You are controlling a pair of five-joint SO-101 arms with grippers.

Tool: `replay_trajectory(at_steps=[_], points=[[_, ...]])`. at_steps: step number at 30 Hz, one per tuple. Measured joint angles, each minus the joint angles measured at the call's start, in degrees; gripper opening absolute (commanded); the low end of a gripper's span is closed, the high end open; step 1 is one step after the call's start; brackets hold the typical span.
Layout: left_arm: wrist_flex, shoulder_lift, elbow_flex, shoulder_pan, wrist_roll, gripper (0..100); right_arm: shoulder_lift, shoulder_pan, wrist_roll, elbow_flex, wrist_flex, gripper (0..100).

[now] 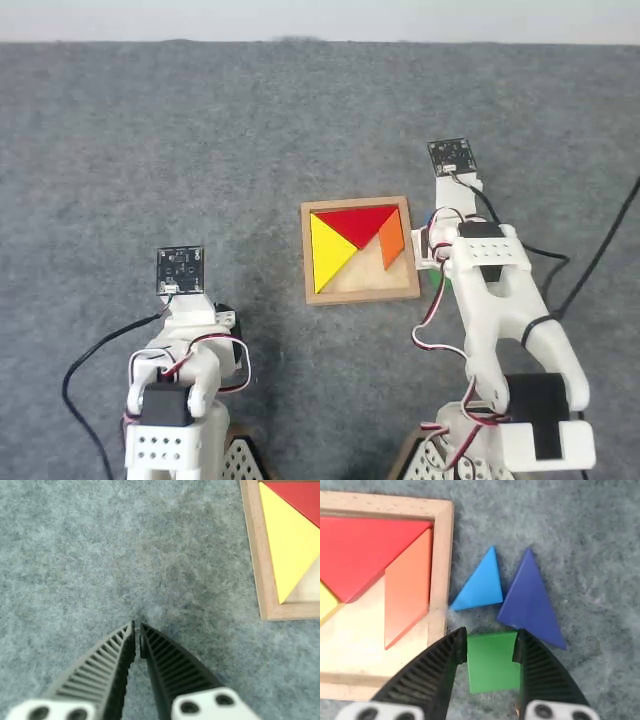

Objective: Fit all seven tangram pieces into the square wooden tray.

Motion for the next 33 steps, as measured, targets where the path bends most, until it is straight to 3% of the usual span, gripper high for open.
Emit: replay_trajectory(at_steps=[17, 21, 26, 33], points=[[0.00, 0.00, 0.00, 0.00, 0.00, 1, 0.00, 0.00, 0.00, 0.00, 0.00, 16.2], [0.00, 0.00, 0.00, 0.00, 0.00, 1, 0.00, 0.00, 2.73, -1.58, 5.45, 16.5], [0.00, 0.00, 0.00, 0.00, 0.00, 1, 0.00, 0.00, 11.08, -13.89, 24.53, 16.5], [0.00, 0.00, 0.00, 0.00, 0.00, 1, 0.00, 3.69, 34.29, -22.24, 45.10, 16.5]])
